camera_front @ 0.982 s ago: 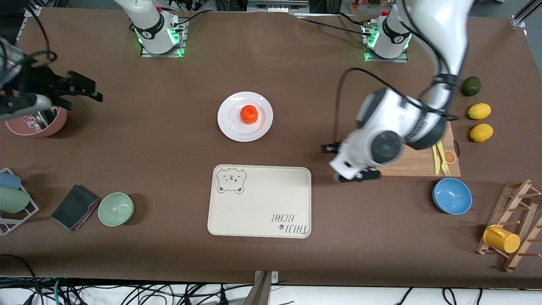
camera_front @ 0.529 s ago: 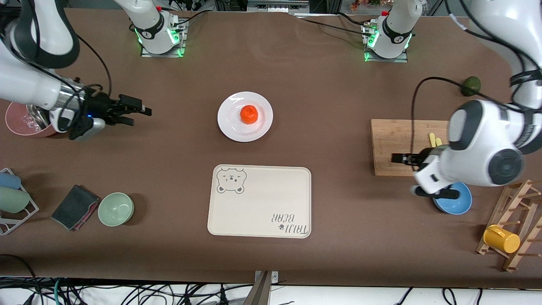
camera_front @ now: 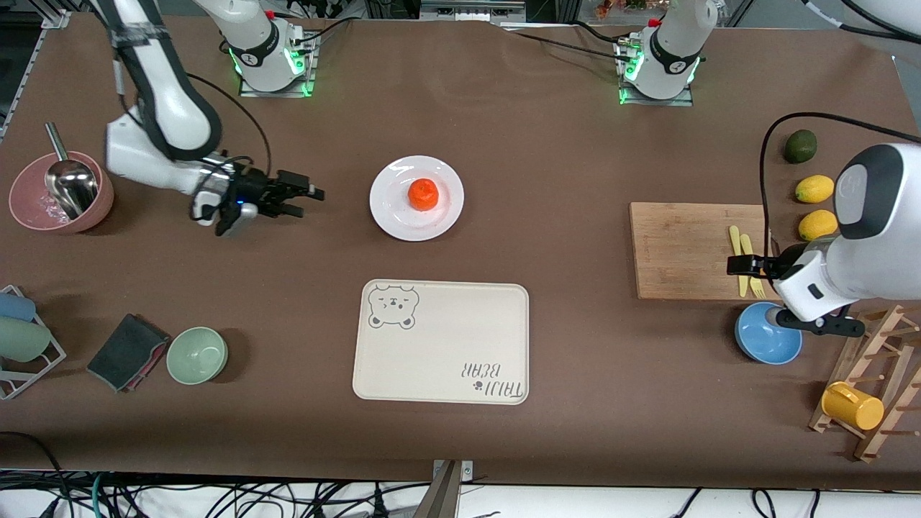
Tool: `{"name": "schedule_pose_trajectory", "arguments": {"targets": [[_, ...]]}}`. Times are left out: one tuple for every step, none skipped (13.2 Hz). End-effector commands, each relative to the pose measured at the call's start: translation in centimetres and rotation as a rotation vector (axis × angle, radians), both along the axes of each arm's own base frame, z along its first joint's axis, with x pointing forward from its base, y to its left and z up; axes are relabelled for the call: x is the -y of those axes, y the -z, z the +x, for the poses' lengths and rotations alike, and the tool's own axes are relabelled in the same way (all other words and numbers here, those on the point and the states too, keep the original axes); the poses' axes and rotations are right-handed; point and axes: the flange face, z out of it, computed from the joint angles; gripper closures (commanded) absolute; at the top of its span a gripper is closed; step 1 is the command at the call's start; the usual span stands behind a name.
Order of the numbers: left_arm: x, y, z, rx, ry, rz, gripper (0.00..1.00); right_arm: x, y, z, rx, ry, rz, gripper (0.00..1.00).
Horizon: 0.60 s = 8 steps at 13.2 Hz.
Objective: Place orange and plate with both arms
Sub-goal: 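Reach the right gripper to the plate rim while the left gripper withdraws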
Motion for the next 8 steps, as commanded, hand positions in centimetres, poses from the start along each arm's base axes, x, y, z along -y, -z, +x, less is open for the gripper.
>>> {"name": "schedule_pose_trajectory", "arguments": {"targets": [[-1.1,-5.2,-1.9,0.094,-0.008,0.044,0.00,-2.5,2.8,-2.4,0.039,0.023,0.015,0.00],[-0.9,-6.8,-3.0,0.157,-0.008,0.056,0.00,-3.1,3.6,-3.3,0.048,0.028,0.029,0.00],[-0.5,-7.2,-4.1,0.190,0.000,0.064,0.00,-3.2,4.3,-4.3,0.050,0.032,0.041,0.00],[0.3,-8.0,-5.4,0.212,0.015,0.064,0.00,-3.0,5.0,-5.4,0.041,0.030,0.040,0.00],[0.9,-9.4,-6.3,0.233,0.026,0.066,0.00,-2.9,5.6,-6.2,0.038,0.028,0.042,0.00],[1.3,-10.6,-7.0,0.244,0.032,0.066,0.00,-3.1,6.1,-7.0,0.045,0.033,0.055,0.00],[1.1,-12.3,-8.1,0.256,0.023,0.068,0.00,-3.6,6.9,-7.8,0.041,0.045,0.072,0.01],[1.2,-12.0,-8.9,0.236,0.024,0.057,0.00,-4.1,7.5,-8.3,0.044,0.063,0.088,0.06]]}}
